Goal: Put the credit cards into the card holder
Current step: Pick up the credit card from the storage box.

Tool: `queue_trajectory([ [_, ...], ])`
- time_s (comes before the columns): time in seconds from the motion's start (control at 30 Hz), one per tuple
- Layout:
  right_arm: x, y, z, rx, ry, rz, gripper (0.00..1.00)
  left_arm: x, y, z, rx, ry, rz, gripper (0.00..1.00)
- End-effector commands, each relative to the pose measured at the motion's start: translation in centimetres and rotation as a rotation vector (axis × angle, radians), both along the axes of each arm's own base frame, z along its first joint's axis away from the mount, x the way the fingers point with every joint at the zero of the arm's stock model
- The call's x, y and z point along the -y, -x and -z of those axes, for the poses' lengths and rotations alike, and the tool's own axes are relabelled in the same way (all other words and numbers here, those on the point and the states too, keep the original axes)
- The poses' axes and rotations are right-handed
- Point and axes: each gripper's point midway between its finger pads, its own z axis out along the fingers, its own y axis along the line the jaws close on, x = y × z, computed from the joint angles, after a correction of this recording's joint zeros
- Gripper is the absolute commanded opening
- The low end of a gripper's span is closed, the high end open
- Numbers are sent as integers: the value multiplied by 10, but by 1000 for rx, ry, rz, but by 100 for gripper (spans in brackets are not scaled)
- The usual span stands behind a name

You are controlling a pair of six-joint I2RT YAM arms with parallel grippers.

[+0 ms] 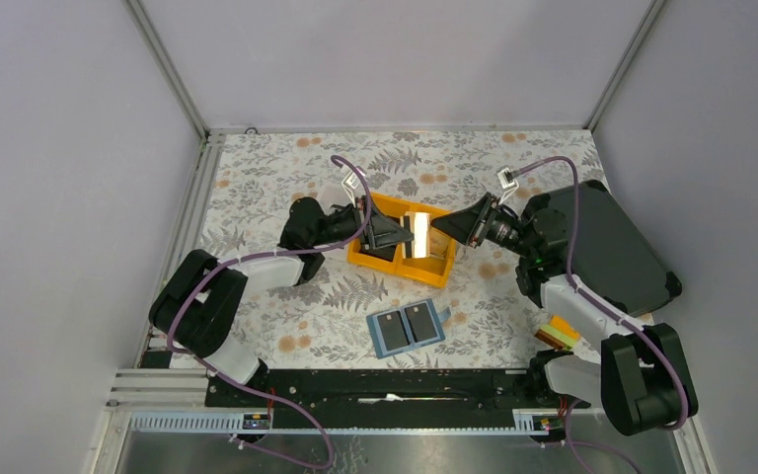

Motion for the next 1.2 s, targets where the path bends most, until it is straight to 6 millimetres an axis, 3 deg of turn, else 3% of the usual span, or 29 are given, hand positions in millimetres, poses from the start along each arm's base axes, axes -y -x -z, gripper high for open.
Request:
queue_trajectory([
  [0.0, -3, -1, -28, 104, -26, -32, 26, 2, 9, -21, 102, 27, 29, 0],
  [0.73, -4, -11, -9, 63, 6, -13, 26, 4, 17, -26, 111, 34, 51, 0],
  [0.93, -4, -7, -11, 70, 3, -26, 0, 4, 14, -26, 105, 40, 30, 0],
  [1.17, 2, -11, -14, 81, -2, 41, 0, 3, 8, -20, 92, 34, -6, 9],
])
